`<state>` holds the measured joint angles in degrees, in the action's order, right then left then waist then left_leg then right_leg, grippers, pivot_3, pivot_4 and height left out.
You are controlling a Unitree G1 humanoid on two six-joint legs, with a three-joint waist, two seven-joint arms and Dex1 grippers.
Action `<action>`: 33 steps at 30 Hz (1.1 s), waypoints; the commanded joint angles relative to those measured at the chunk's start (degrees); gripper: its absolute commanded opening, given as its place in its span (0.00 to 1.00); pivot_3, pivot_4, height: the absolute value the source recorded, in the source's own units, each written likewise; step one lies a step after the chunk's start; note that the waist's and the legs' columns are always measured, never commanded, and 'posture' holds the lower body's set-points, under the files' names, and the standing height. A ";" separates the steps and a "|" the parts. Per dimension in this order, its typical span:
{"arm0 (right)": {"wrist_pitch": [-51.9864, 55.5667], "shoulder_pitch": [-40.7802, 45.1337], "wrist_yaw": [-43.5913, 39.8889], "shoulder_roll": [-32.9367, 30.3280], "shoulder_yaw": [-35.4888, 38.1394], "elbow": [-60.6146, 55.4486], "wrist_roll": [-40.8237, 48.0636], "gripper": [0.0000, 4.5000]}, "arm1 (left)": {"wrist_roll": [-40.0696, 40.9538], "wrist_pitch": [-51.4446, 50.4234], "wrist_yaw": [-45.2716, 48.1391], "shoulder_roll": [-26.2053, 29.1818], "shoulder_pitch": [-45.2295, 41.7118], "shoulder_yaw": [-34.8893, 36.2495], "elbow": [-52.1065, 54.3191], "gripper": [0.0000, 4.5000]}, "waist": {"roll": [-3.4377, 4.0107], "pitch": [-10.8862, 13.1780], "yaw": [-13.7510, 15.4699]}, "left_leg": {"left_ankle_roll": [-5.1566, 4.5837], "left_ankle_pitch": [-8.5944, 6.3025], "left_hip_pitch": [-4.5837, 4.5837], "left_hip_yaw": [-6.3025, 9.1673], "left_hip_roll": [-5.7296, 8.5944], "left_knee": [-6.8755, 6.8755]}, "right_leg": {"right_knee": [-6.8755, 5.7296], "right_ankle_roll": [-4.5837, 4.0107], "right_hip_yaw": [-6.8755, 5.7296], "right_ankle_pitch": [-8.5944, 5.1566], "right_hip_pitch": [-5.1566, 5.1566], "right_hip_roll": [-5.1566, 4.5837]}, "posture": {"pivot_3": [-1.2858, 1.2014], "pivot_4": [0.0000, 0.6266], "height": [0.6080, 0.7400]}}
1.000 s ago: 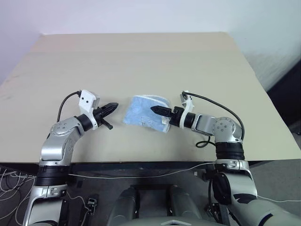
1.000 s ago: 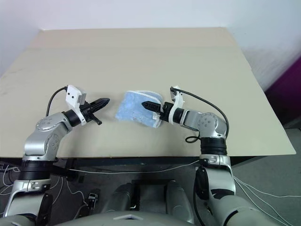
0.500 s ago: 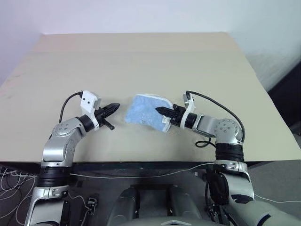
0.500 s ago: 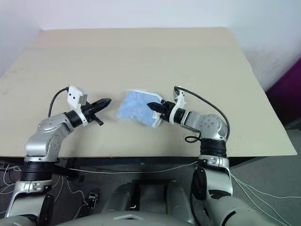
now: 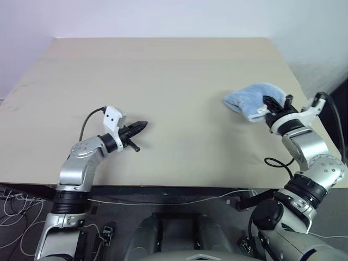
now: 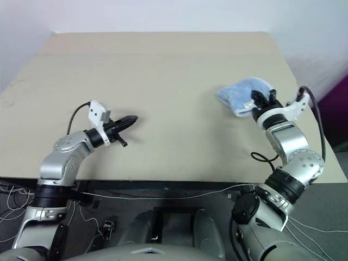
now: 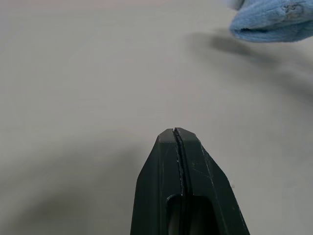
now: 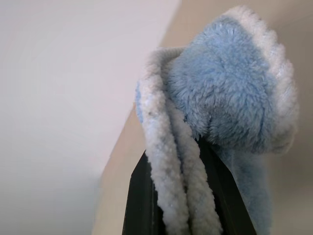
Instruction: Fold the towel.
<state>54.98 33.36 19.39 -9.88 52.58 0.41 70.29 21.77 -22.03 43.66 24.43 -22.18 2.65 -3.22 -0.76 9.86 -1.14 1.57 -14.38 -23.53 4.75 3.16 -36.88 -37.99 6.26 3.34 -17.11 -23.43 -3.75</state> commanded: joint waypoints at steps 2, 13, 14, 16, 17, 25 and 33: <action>-5.07 -2.82 12.34 0.97 1.18 -4.59 4.00 0.01 | -0.39 1.55 1.06 -0.32 -2.41 -0.85 -0.81 0.00 | 0.00 0.00 -0.02 | 0.00 0.00 0.00 -0.03 -0.01 -0.01 | -0.01 0.00 0.02 0.00 0.00 0.02 | 0.52 0.24 1.00; -10.61 -12.03 20.92 0.47 -4.27 -9.65 10.75 0.01 | -0.80 2.18 1.75 -1.38 -3.35 -2.01 -2.51 0.00 | 0.02 0.00 0.02 | -0.01 0.01 0.02 -0.04 -0.01 -0.02 | -0.01 0.01 0.02 0.00 0.03 0.11 | 0.52 0.24 1.00; -11.08 -12.36 20.89 0.19 -4.73 -9.82 11.49 0.01 | -0.83 2.19 1.77 -1.49 -3.34 -2.10 -2.48 0.00 | 0.02 0.00 0.02 | -0.01 0.01 0.02 -0.04 -0.01 -0.02 | 0.00 0.01 0.02 0.00 0.04 0.11 | 0.52 0.24 1.00; -12.03 -13.09 20.92 -0.42 -5.36 -9.94 12.99 0.13 | -0.92 2.21 1.91 -1.79 -3.37 -2.30 -2.57 0.00 | 0.02 0.00 0.03 | -0.01 0.01 0.02 -0.04 -0.01 -0.02 | 0.00 0.01 0.02 0.00 0.06 0.11 | 0.52 0.24 1.00; -12.49 -13.41 20.94 -0.68 -5.64 -9.94 13.64 0.19 | -0.98 2.21 1.97 -1.89 -3.36 -2.33 -2.60 0.00 | 0.02 0.00 0.03 | -0.02 0.01 0.02 -0.04 -0.01 -0.02 | 0.00 0.01 0.01 0.00 0.06 0.12 | 0.52 0.24 1.00; -17.30 -17.02 21.19 -2.11 -7.63 -12.88 17.87 0.79 | -1.25 2.25 2.79 -2.89 -3.81 -2.95 -3.58 0.00 | 0.02 0.00 0.08 | -0.02 0.01 0.03 -0.04 -0.01 -0.04 | 0.00 0.01 0.02 -0.01 0.08 0.12 | 0.52 0.24 1.00; -26.69 -19.60 24.18 -3.26 -5.87 -16.55 18.05 1.00 | -1.44 2.90 3.88 -3.02 -4.82 -3.40 -5.75 0.00 | 0.02 0.00 0.13 | -0.02 0.00 0.03 -0.04 -0.01 -0.06 | 0.01 0.01 0.01 -0.01 0.10 0.12 | 0.52 0.24 1.00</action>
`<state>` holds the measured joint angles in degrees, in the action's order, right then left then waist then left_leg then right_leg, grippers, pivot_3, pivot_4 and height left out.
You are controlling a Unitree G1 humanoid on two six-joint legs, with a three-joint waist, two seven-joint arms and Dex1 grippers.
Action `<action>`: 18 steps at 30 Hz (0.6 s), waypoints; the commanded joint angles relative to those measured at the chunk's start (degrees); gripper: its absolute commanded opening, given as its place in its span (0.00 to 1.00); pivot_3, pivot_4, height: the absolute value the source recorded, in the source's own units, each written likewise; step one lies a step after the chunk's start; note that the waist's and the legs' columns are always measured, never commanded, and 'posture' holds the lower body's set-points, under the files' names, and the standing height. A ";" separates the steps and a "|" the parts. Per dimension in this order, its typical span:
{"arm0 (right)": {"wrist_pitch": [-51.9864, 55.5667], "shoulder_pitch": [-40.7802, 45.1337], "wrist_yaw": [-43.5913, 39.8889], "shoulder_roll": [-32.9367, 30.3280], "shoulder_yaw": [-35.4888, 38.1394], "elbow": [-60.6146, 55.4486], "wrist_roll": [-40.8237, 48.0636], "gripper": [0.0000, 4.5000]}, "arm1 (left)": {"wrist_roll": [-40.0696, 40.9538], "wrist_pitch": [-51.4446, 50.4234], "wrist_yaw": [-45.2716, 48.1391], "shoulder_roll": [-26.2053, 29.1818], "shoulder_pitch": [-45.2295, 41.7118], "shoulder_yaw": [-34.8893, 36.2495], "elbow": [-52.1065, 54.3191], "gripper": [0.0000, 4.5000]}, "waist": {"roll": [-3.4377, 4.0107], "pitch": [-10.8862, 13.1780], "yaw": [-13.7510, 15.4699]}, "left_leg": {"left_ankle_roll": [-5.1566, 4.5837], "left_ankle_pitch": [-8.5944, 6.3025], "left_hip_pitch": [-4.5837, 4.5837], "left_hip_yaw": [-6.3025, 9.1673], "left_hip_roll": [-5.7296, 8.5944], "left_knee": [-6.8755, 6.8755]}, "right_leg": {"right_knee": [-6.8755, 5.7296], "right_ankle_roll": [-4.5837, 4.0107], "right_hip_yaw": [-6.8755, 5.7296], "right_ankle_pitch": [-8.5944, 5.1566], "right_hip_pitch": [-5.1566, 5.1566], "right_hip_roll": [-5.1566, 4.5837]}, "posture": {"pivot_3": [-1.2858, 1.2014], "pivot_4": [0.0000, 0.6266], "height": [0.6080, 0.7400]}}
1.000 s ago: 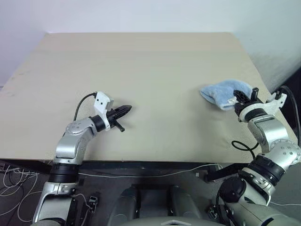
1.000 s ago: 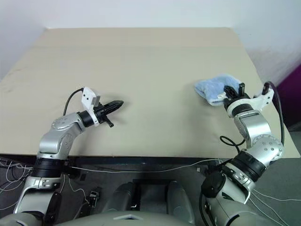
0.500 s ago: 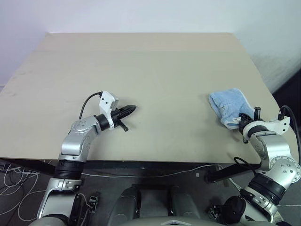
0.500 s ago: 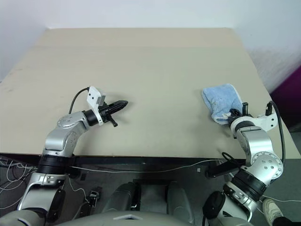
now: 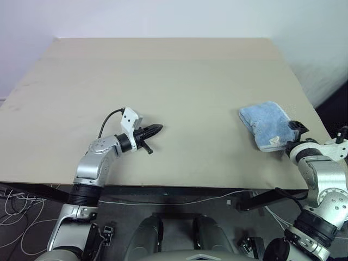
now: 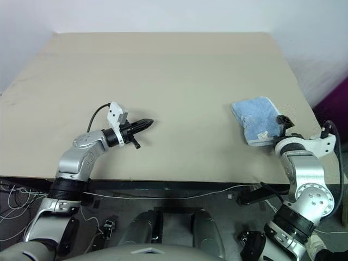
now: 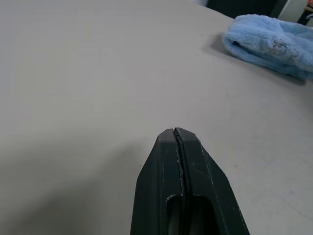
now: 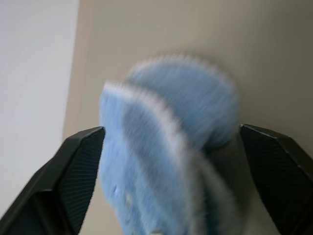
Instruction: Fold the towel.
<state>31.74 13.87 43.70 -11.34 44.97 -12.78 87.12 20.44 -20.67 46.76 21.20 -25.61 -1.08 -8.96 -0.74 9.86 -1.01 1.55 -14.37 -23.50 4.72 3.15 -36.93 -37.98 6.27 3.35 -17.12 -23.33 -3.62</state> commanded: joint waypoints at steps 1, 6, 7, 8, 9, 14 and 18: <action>-4.12 -0.07 -0.96 -2.65 1.75 -3.72 1.19 1.00 | -0.18 1.70 0.91 0.23 -1.61 0.40 -0.51 0.00 | 0.02 0.01 0.00 | 0.00 0.00 0.00 0.00 0.00 0.00 | 0.00 0.00 0.00 0.00 0.00 0.00 | 0.52 0.24 1.00; 0.06 -1.66 -13.73 -14.16 -6.32 -5.68 -8.46 1.00 | -1.83 4.27 -1.00 0.13 -3.41 1.41 -4.13 0.00 | 0.09 0.04 -0.03 | 0.00 0.00 0.01 -0.03 0.00 -0.03 | 0.00 0.00 0.00 0.00 0.00 0.02 | 0.52 0.24 1.00; 1.10 -2.42 -17.94 -17.60 -9.79 -6.65 -12.90 1.00 | -2.45 5.07 -2.05 0.08 -3.79 1.75 -5.09 0.00 | 0.10 0.04 -0.10 | -0.01 0.00 0.01 -0.04 0.01 -0.04 | 0.00 0.00 0.00 0.00 0.01 0.03 | 0.52 0.24 1.00; 1.56 -2.82 -21.40 -20.19 -12.85 -7.39 -16.55 1.00 | -2.82 5.81 -2.85 0.09 -4.09 2.16 -5.94 0.00 | 0.11 0.04 -0.17 | -0.02 -0.01 0.02 -0.04 0.01 -0.04 | 0.00 0.01 0.00 0.00 0.01 0.05 | 0.52 0.24 1.00; 1.96 -2.75 -24.69 -22.09 -16.26 -7.99 -19.67 1.00 | -2.86 6.44 -3.61 0.15 -4.16 2.83 -6.46 0.00 | 0.10 0.04 -0.24 | -0.02 -0.01 0.04 -0.04 -0.02 -0.03 | 0.00 0.01 0.00 -0.01 0.01 0.07 | 0.52 0.24 1.00; 2.07 -0.88 -38.60 -26.53 -31.76 -8.21 -34.00 1.00 | -1.96 7.57 -4.52 1.65 -2.70 5.56 -6.41 0.00 | 0.08 0.04 -0.09 | -0.02 -0.01 0.07 -0.02 -0.06 -0.06 | 0.02 0.01 -0.01 -0.01 0.07 0.08 | 0.52 0.24 1.00; -0.79 1.12 -47.54 -24.49 -40.35 -4.65 -42.87 1.00 | -1.56 7.61 -4.18 4.26 0.34 7.51 -4.05 0.00 | 0.06 0.05 0.08 | -0.02 -0.01 0.06 0.00 -0.03 -0.07 | 0.04 0.01 -0.01 -0.01 0.06 0.04 | 0.52 0.24 1.00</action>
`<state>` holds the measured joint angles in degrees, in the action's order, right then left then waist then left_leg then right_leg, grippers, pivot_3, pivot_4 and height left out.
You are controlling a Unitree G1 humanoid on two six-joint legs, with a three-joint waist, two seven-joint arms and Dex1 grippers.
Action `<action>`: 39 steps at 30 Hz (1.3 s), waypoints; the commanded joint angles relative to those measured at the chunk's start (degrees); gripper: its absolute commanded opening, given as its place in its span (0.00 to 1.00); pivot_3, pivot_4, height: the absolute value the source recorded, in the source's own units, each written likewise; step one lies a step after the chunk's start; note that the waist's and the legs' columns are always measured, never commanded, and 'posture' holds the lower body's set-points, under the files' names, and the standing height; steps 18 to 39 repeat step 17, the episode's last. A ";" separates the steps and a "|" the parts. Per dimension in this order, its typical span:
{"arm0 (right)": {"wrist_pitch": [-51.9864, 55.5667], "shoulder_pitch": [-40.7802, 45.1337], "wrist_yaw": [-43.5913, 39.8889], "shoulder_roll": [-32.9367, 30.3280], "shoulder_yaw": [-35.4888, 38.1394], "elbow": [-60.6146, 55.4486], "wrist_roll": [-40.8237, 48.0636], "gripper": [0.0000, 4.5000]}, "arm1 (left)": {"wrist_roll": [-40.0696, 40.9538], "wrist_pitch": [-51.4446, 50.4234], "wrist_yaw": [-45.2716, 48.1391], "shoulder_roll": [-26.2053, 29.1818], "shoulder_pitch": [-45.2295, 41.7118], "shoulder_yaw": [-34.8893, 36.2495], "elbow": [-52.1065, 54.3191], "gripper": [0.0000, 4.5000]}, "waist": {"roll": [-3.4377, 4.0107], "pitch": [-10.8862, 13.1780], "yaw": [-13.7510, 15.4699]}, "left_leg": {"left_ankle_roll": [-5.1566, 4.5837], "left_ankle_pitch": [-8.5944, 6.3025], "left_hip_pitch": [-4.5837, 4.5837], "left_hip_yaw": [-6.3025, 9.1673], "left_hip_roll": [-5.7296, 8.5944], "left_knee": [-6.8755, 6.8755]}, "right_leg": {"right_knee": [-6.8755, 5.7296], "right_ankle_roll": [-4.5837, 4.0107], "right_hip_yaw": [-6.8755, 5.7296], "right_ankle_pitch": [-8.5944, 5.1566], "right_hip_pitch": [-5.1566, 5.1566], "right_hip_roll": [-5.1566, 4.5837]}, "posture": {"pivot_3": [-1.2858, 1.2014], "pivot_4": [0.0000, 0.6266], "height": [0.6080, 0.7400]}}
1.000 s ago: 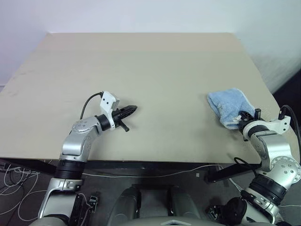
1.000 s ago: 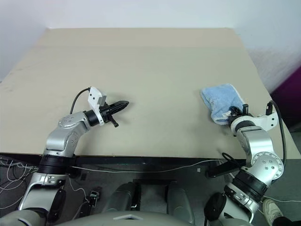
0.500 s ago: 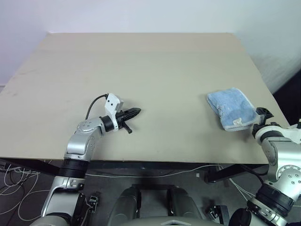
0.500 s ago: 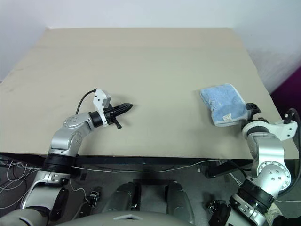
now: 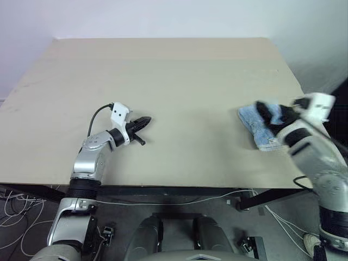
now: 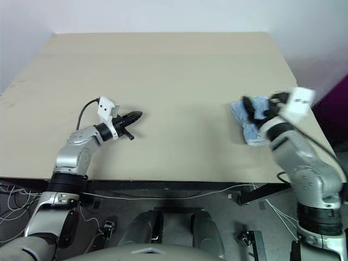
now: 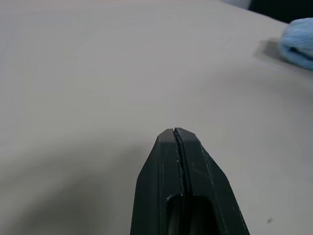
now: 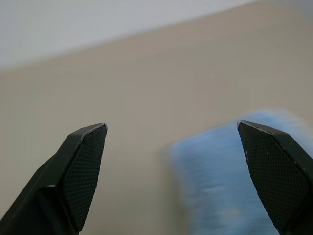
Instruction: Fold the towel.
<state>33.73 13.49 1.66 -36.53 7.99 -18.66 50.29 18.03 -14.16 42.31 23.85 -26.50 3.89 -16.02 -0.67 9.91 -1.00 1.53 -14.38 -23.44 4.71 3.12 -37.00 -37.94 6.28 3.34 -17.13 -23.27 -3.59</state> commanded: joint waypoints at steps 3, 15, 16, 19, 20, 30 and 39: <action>-5.64 2.92 -10.94 1.49 -8.77 4.25 -13.63 1.00 | 1.63 -0.01 -0.60 2.56 3.74 4.11 5.69 0.00 | -0.06 0.03 0.34 | 0.00 0.00 -0.01 0.02 0.04 -0.02 | 0.02 0.00 -0.04 0.00 0.03 -0.07 | 0.52 0.24 1.00; -9.88 5.88 -21.21 8.29 -11.87 9.79 -24.65 1.00 | 2.77 -4.68 -5.47 2.30 12.06 5.36 17.03 0.00 | -0.06 0.04 0.26 | 0.01 -0.01 -0.02 0.11 0.03 0.00 | 0.04 -0.01 -0.08 0.01 0.01 -0.15 | 0.52 0.24 1.00; -9.71 5.89 -21.33 8.95 -11.68 9.50 -24.96 1.00 | 2.81 -5.02 -5.44 2.53 11.99 5.26 17.22 0.00 | -0.06 0.04 0.27 | 0.01 -0.01 -0.02 0.11 0.03 0.01 | 0.05 -0.01 -0.08 0.01 0.02 -0.15 | 0.52 0.24 1.00; -9.55 5.87 -21.44 9.53 -11.53 9.25 -25.36 1.00 | 2.83 -5.20 -5.38 2.74 11.82 5.25 17.10 0.00 | -0.06 0.04 0.27 | 0.02 -0.02 -0.02 0.11 0.04 0.01 | 0.05 -0.01 -0.08 0.01 0.02 -0.16 | 0.52 0.24 1.00; -9.55 5.87 -21.44 9.53 -11.53 9.25 -25.36 1.00 | 2.83 -5.20 -5.38 2.74 11.82 5.25 17.10 0.00 | -0.06 0.04 0.27 | 0.02 -0.02 -0.02 0.11 0.04 0.01 | 0.05 -0.01 -0.08 0.01 0.02 -0.16 | 0.52 0.24 1.00; -9.55 5.87 -21.44 9.53 -11.53 9.25 -25.36 1.00 | 2.83 -5.20 -5.38 2.74 11.82 5.25 17.10 0.00 | -0.06 0.04 0.27 | 0.02 -0.02 -0.02 0.11 0.04 0.01 | 0.05 -0.01 -0.08 0.01 0.02 -0.16 | 0.52 0.24 1.00; -9.55 5.87 -21.44 9.53 -11.53 9.25 -25.36 1.00 | 2.83 -5.20 -5.38 2.74 11.82 5.25 17.10 0.00 | -0.06 0.04 0.27 | 0.02 -0.02 -0.02 0.11 0.04 0.01 | 0.05 -0.01 -0.08 0.01 0.02 -0.16 | 0.52 0.24 1.00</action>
